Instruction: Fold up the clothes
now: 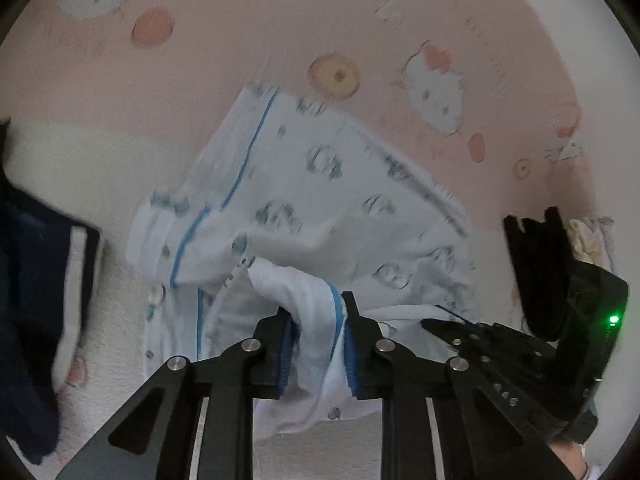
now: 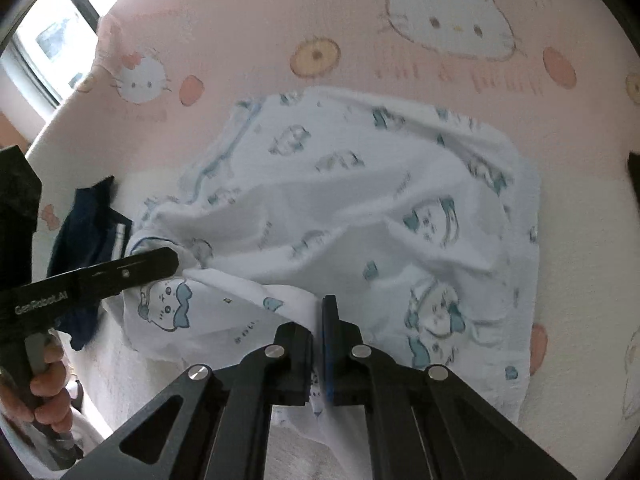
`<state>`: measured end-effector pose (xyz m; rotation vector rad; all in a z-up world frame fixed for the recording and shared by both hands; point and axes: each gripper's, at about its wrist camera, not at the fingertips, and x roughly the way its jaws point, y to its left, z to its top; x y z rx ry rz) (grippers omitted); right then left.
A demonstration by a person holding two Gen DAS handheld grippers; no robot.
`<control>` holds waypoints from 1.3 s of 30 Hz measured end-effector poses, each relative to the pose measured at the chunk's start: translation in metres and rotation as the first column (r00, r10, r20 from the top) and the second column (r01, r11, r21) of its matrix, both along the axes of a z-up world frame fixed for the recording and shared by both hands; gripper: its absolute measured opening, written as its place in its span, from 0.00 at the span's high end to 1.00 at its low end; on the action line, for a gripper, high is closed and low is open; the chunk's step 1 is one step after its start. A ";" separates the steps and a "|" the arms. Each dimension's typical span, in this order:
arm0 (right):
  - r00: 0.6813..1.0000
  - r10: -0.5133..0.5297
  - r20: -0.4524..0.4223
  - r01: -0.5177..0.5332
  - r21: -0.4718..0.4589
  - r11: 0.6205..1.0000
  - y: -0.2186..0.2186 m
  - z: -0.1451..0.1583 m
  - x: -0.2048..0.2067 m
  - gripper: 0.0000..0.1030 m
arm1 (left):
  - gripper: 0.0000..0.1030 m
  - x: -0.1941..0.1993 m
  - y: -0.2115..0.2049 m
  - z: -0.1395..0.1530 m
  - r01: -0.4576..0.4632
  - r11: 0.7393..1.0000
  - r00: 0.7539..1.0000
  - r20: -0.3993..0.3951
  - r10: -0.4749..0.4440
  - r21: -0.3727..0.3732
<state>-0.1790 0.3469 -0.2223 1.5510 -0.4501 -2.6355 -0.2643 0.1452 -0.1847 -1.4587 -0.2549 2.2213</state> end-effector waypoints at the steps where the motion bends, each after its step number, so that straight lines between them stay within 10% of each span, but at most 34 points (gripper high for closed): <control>1: 1.000 0.005 -0.007 -0.004 0.010 1.000 -0.001 0.003 -0.001 0.98 | 0.82 -0.001 -0.001 0.006 0.004 1.000 1.000 -0.019 -0.004 0.000; 27: 0.996 -0.071 -0.052 0.073 0.022 0.997 0.017 0.034 -0.113 0.98 | 0.85 -0.129 0.023 0.036 0.070 0.991 0.976 -0.196 -0.092 -0.116; 39: 0.997 -0.082 0.013 0.082 0.043 0.996 0.051 -0.002 -0.150 0.98 | 0.85 -0.189 0.047 -0.003 0.092 0.988 0.992 -0.075 -0.102 -0.123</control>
